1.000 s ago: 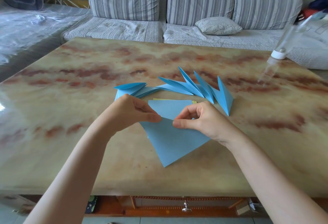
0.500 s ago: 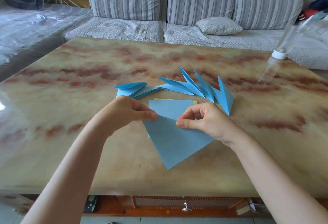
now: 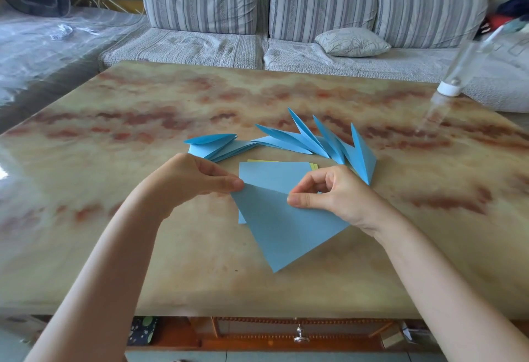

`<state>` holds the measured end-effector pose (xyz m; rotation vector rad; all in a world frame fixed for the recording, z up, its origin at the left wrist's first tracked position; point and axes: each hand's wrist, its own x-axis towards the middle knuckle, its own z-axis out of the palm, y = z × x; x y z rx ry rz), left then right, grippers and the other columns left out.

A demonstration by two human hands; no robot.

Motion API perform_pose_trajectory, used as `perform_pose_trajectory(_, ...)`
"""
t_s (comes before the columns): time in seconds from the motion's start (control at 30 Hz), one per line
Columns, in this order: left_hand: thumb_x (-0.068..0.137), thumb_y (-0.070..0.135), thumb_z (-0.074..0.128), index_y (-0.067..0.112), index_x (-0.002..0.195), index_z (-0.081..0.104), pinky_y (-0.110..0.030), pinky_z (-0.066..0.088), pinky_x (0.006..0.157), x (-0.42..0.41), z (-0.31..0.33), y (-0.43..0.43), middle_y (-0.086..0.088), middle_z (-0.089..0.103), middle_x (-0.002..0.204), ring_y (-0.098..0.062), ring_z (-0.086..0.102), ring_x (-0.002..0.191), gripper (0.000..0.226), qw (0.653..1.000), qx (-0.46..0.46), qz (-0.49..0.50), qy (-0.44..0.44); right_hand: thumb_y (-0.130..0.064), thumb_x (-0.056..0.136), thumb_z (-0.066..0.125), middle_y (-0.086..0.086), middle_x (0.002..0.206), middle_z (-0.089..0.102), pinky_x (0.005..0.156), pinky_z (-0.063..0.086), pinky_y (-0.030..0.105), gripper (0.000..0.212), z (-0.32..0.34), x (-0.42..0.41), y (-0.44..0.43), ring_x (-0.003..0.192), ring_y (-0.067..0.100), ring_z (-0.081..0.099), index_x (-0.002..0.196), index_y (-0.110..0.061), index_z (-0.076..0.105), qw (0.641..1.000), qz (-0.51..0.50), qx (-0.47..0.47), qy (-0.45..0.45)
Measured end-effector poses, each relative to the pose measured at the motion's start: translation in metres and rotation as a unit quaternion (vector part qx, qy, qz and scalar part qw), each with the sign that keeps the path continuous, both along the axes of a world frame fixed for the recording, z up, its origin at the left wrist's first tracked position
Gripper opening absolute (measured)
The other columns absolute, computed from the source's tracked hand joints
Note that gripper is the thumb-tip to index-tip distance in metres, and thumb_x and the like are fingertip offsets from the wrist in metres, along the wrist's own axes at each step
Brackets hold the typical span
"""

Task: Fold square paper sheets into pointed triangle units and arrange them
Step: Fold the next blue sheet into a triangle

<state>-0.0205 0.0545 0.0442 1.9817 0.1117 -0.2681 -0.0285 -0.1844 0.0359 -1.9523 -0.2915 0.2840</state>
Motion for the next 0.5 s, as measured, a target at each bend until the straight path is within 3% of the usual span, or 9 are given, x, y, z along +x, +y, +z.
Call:
perform_pose_trajectory(0.17, 0.067, 0.024, 0.08, 0.015, 0.083, 0.077, -0.008, 0.052, 0.075, 0.0021, -0.0019, 0.0041, 0.001, 0.076, 0.082, -0.002, 0.069, 0.075, 0.019, 0.999, -0.042, -0.013, 0.015, -0.013, 0.075, 0.08, -0.005, 0.071, 0.071, 0.074, 0.047, 0.012, 0.008, -0.0008, -0.0003, -0.0024, 0.07, 0.002, 0.063, 0.074, -0.014, 0.072, 1.0, -0.006, 0.005, 0.008)
perform_pose_trajectory(0.27, 0.069, 0.023, 0.078, 0.015, 0.085, 0.077, -0.008, 0.052, 0.075, 0.0011, -0.0026, 0.0068, -0.001, 0.076, 0.085, -0.003, 0.07, 0.076, 0.018, 0.998, -0.05, -0.025, 0.012, -0.012, 0.075, 0.079, -0.005, 0.071, 0.071, 0.074, 0.047, 0.011, 0.008, -0.0003, -0.0006, -0.0007, 0.071, 0.001, 0.063, 0.073, -0.014, 0.071, 1.0, -0.001, 0.006, 0.012)
perform_pose_trajectory(0.37, 0.067, 0.028, 0.075, 0.017, 0.09, 0.077, -0.017, 0.052, 0.087, 0.0017, -0.0019, 0.0099, -0.003, 0.076, 0.09, -0.01, 0.07, 0.09, 0.027, 0.997, -0.059, -0.04, 0.015, -0.012, 0.075, 0.079, -0.005, 0.07, 0.07, 0.073, 0.047, 0.011, 0.008, -0.0008, -0.0005, -0.0009, 0.07, 0.002, 0.063, 0.074, -0.013, 0.071, 1.0, -0.002, 0.006, 0.011)
perform_pose_trajectory(0.5, 0.079, 0.022, 0.07, 0.023, 0.086, 0.078, -0.027, 0.047, 0.098, 0.0015, -0.0042, 0.0096, -0.001, 0.076, 0.092, -0.012, 0.068, 0.097, 0.01, 0.998, -0.045, -0.051, 0.012, -0.012, 0.075, 0.079, -0.006, 0.069, 0.07, 0.072, 0.047, 0.01, 0.008, -0.0023, 0.0015, -0.0015, 0.069, 0.001, 0.063, 0.074, -0.014, 0.071, 1.0, -0.004, 0.003, 0.011)
